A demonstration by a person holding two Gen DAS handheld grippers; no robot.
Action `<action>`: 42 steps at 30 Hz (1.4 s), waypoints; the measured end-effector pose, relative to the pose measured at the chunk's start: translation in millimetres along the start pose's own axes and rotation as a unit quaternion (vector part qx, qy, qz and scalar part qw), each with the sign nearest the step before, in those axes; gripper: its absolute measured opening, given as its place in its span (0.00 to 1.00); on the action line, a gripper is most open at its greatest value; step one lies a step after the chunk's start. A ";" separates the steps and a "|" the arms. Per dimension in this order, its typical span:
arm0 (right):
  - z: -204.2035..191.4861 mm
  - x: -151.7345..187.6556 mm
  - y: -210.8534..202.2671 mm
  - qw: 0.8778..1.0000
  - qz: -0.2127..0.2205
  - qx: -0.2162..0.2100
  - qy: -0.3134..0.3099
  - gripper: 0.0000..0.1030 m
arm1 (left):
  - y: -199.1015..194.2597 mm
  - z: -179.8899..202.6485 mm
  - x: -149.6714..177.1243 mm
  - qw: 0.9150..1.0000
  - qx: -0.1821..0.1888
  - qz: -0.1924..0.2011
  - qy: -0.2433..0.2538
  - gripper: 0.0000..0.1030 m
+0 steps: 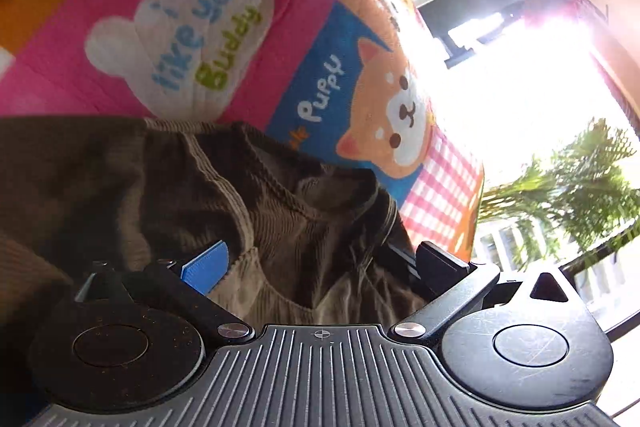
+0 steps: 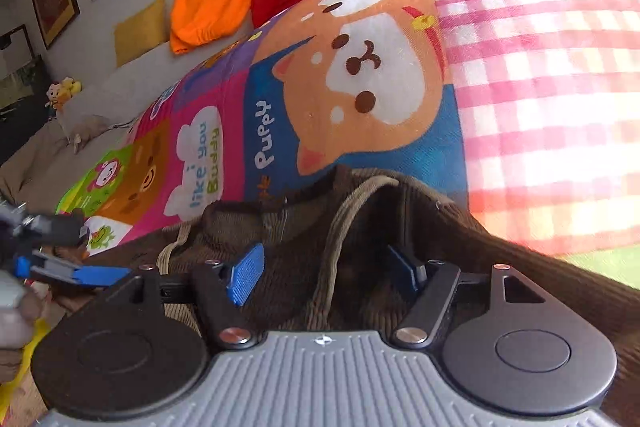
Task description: Fold clothes
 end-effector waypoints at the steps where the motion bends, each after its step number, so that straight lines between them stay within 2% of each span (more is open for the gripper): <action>1: 0.9 4.9 -10.9 1.000 0.003 -0.002 -0.002 0.70 | 8.7 -5.2 -5.7 1.000 0.005 0.007 -0.020 0.99; 3: 1.3 15.7 -33.8 1.000 0.009 -0.006 -0.008 0.74 | 13.2 -11.9 -21.7 0.998 0.004 0.043 -0.038 0.99; 5: 4.2 25.7 -55.6 1.000 0.012 -0.009 -0.014 0.75 | 3.1 -16.7 -44.4 0.994 -0.015 0.102 -0.036 0.99; 7: 8.8 34.2 -72.1 1.000 0.015 -0.002 -0.023 0.75 | -22.9 -18.9 -71.8 0.983 -0.052 0.177 -0.011 0.99; 9: 13.9 40.7 -82.9 0.999 0.016 0.014 -0.036 0.77 | -52.8 -21.8 -91.4 0.972 -0.090 0.216 0.008 0.99; 11: 22.0 47.3 -90.2 0.998 0.016 0.034 -0.048 0.78 | -79.4 -23.4 -98.5 0.971 -0.104 0.213 0.014 0.99; 15: 44.9 61.8 -99.7 0.998 0.010 0.060 -0.028 0.78 | -124.1 -23.7 -72.9 0.974 -0.132 0.174 0.057 1.00; 17: 52.3 68.7 -99.9 0.998 0.005 0.061 -0.007 0.78 | -147.4 -33.3 -54.1 0.965 -0.183 0.167 0.081 1.00; 19: 48.1 73.9 -101.3 0.999 0.006 0.049 0.006 0.78 | -178.3 -49.8 -39.2 0.942 -0.269 0.176 0.094 1.00; 22: 29.2 80.1 -102.0 1.000 0.010 0.029 -0.001 0.78 | -211.5 -80.9 -25.9 0.898 -0.385 0.197 0.083 1.00; 24: 14.7 82.3 -100.8 1.000 0.010 0.019 -0.015 0.78 | -235.5 -98.1 -24.8 0.852 -0.466 0.217 0.101 1.00; 26: 5.5 83.7 -102.9 1.000 0.011 0.013 -0.021 0.78 | -260.4 -112.0 -23.3 0.800 -0.541 0.233 0.118 1.00; 27: 3.4 84.2 -105.3 1.000 0.012 0.011 -0.023 0.78 | -273.5 -118.7 -22.4 0.779 -0.568 0.235 0.123 1.00; 28: 3.1 85.5 -109.5 1.000 0.014 0.011 -0.024 0.78 | -288.5 -126.9 -19.9 0.771 -0.582 0.234 0.108 1.00; 29: 3.0 86.8 -113.9 0.999 0.016 0.010 -0.026 0.79 | -298.9 -134.6 -16.6 0.783 -0.571 0.236 0.078 1.00; 30: 4.5 88.5 -117.3 0.999 0.017 0.012 -0.028 0.81 | -304.0 -138.4 -13.8 0.809 -0.534 0.243 0.043 1.00; 32: 9.7 91.7 -120.9 0.999 0.017 0.020 -0.027 0.82 | -301.8 -136.1 -11.4 0.873 -0.415 0.255 -0.018 1.00; 33: 11.4 93.3 -120.2 0.999 0.017 0.022 -0.020 0.82 | -294.3 -131.4 -13.1 0.900 -0.352 0.255 -0.036 1.00; 34: 12.9 94.8 -119.4 0.999 0.017 0.024 -0.014 0.82 | -285.3 -126.4 -15.8 0.919 -0.300 0.253 -0.048 1.00; 35: 12.8 96.2 -116.6 1.000 0.018 0.022 -0.005 0.82 | -276.1 -121.7 -19.2 0.932 -0.258 0.248 -0.059 1.00; 36: 12.5 97.6 -113.7 1.000 0.018 0.021 0.003 0.82 | -265.8 -119.8 -24.1 0.936 -0.249 0.241 -0.063 1.00; 37: 12.2 98.9 -110.8 1.000 0.019 0.019 0.012 0.82 | -257.7 -120.1 -28.6 0.934 -0.264 0.235 -0.058 0.99; 38: 9.4 101.4 -107.5 1.000 0.021 0.019 0.014 0.82 | -248.6 -120.8 -33.3 0.930 -0.283 0.230 -0.050 0.99; 40: 5.1 106.4 -102.7 0.999 0.028 0.025 0.007 0.82 | -231.6 -122.0 -42.3 0.914 -0.338 0.224 -0.016 0.93; 41: 3.5 109.6 -100.2 0.999 0.031 0.031 0.001 0.82 | -224.2 -120.1 -46.7 0.907 -0.358 0.221 0.006 0.74; 42: 1.8 112.7 -97.8 0.999 0.034 0.036 -0.005 0.82 | -215.2 -116.5 -50.0 0.907 -0.364 0.212 0.025 0.43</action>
Point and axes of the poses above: each gripper's, at about its wrist camera, not at the fingertips, and y roughly the way its jaws point, z to its right, x to its underside, the point moved 10 cm from there along y, roughly the way its jaws point, and after that the axes turned 5 degrees about x, right-handed, at the moved point
